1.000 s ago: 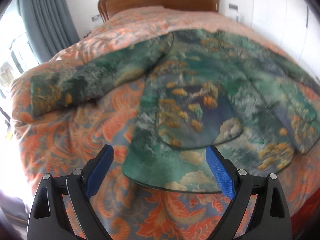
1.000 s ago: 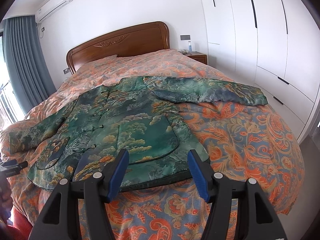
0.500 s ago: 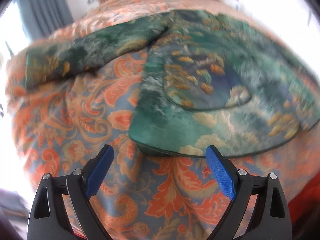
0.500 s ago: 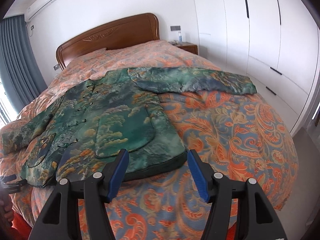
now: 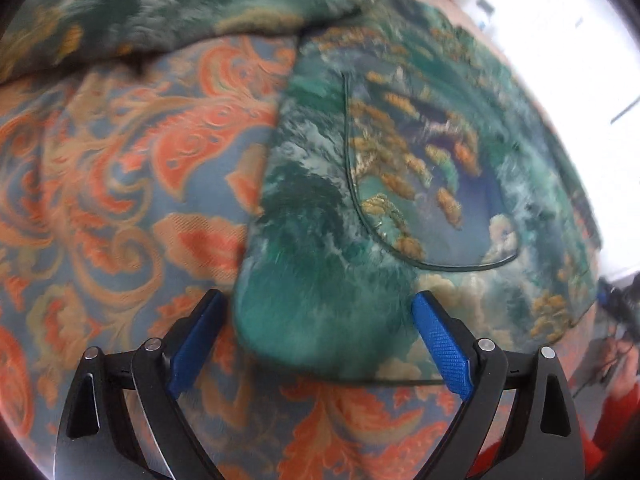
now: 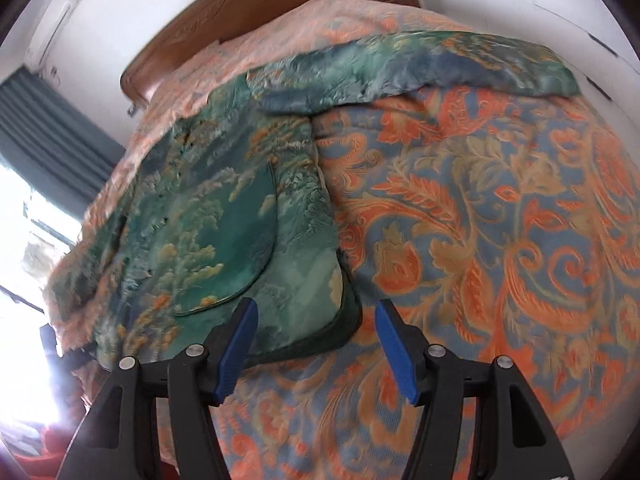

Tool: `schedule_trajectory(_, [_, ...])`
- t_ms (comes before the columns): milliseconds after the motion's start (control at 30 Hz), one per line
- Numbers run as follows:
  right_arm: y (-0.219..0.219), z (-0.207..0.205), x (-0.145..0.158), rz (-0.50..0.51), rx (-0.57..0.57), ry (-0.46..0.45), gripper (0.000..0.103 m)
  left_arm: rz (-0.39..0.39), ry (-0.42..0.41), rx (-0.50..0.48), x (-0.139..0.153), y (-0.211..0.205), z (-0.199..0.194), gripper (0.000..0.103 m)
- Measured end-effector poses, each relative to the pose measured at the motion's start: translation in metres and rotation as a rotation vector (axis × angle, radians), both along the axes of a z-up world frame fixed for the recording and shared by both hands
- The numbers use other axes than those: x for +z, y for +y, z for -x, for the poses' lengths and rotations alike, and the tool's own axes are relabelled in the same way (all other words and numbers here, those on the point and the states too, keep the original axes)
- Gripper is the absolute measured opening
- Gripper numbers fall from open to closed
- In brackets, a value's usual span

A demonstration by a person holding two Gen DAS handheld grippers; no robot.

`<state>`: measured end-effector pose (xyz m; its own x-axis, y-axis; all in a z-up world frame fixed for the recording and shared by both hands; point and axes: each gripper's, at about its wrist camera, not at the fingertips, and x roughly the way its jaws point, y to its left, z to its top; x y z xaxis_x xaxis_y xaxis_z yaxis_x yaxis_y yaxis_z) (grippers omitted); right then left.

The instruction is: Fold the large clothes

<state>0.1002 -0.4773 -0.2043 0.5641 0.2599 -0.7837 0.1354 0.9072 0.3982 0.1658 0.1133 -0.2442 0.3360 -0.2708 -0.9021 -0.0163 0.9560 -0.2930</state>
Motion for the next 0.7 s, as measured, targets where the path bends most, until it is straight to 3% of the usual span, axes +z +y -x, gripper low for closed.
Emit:
schedule_trajectory(100, [0.008, -0.018, -0.012, -0.015, 0.054, 0.022, 0.062, -0.038, 0.0, -0.033, -0.002, -0.008, -0.003, 0.096])
schedule_trajectory(133, [0.011, -0.025, -0.016, -0.025, 0.072, 0.03, 0.062, -0.038, 0.0, -0.04, -0.001, -0.009, -0.003, 0.09])
schedule_trajectory(167, [0.013, -0.028, -0.019, -0.022, 0.08, 0.038, 0.063, -0.029, 0.001, -0.048, 0.001, -0.01, -0.002, 0.076])
schedule_trajectory(200, [0.015, -0.032, -0.02, -0.021, 0.087, 0.045, 0.064, -0.035, 0.004, -0.052, 0.003, -0.01, -0.001, 0.069])
schedule_trajectory(233, [0.018, -0.034, -0.021, -0.029, 0.103, 0.054, 0.061, -0.056, 0.006, -0.049, 0.004, -0.01, 0.0, 0.053])
schedule_trajectory(267, [0.02, -0.034, -0.02, -0.033, 0.119, 0.057, 0.056, -0.086, 0.007, -0.05, 0.004, -0.009, 0.0, 0.029])
schedule_trajectory(300, [0.023, -0.035, -0.018, -0.024, 0.131, 0.058, 0.039, -0.089, 0.01, -0.056, 0.005, -0.007, 0.003, 0.021])
schedule_trajectory(333, [0.028, -0.033, -0.013, -0.003, 0.155, 0.056, 0.025, -0.081, 0.009, -0.057, 0.006, -0.005, 0.006, 0.018])
schedule_trajectory(400, [0.035, -0.029, -0.002, 0.024, 0.168, 0.033, 0.015, -0.087, -0.006, -0.059, 0.015, -0.004, 0.01, 0.014])
schedule_trajectory(500, [0.045, -0.022, 0.018, 0.081, 0.178, 0.005, 0.012, -0.111, -0.05, -0.073, 0.034, -0.005, 0.019, 0.013])
schedule_trajectory(700, [0.053, -0.005, 0.052, 0.129, 0.221, -0.03, 0.011, -0.076, -0.082, -0.081, 0.052, 0.008, 0.039, 0.013])
